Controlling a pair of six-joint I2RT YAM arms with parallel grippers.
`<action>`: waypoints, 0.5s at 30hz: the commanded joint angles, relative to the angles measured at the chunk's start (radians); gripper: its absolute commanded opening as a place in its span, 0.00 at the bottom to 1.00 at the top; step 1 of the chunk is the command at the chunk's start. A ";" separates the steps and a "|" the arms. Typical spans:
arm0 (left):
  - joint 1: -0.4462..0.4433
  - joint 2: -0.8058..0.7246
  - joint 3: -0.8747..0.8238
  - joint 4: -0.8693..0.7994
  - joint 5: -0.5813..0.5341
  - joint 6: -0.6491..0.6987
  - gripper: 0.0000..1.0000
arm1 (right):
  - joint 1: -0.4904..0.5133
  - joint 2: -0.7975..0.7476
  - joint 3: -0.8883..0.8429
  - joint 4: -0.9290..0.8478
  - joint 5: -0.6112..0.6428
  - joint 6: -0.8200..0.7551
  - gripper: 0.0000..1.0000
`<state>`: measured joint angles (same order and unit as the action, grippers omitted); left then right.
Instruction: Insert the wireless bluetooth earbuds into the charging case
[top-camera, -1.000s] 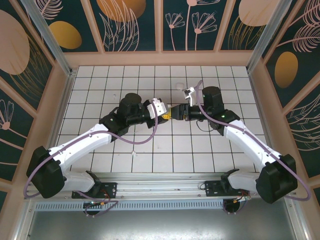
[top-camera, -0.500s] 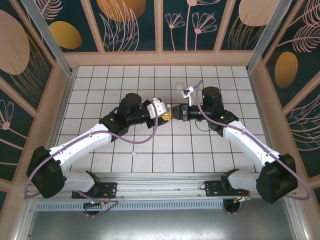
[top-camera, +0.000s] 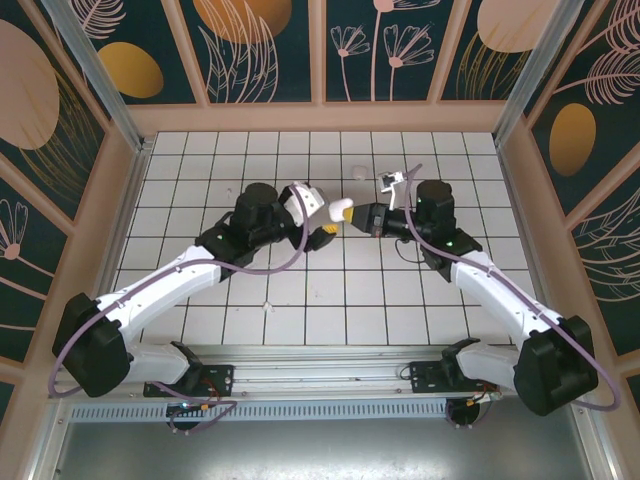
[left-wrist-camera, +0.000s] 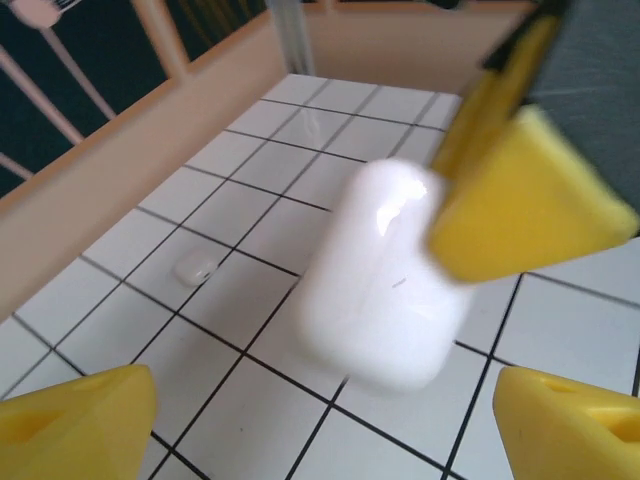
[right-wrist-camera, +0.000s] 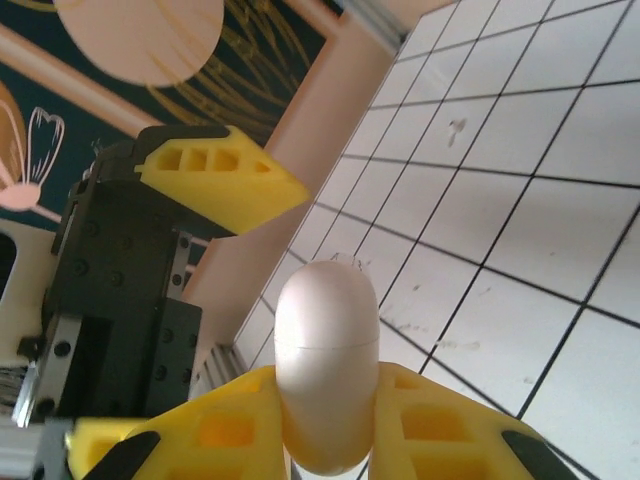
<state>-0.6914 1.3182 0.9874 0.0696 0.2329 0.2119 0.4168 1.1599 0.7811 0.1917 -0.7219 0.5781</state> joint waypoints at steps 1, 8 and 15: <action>0.079 -0.067 -0.046 0.092 0.062 -0.186 0.87 | -0.039 -0.040 -0.041 0.152 0.046 0.057 0.12; 0.206 -0.132 -0.147 0.260 0.274 -0.469 0.84 | -0.054 -0.039 -0.073 0.312 0.067 0.099 0.12; 0.278 -0.107 -0.254 0.653 0.518 -0.830 0.78 | -0.052 -0.033 -0.115 0.491 0.050 0.133 0.11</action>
<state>-0.4179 1.1961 0.7532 0.4725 0.5877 -0.4004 0.3653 1.1397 0.6842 0.5228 -0.6701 0.6868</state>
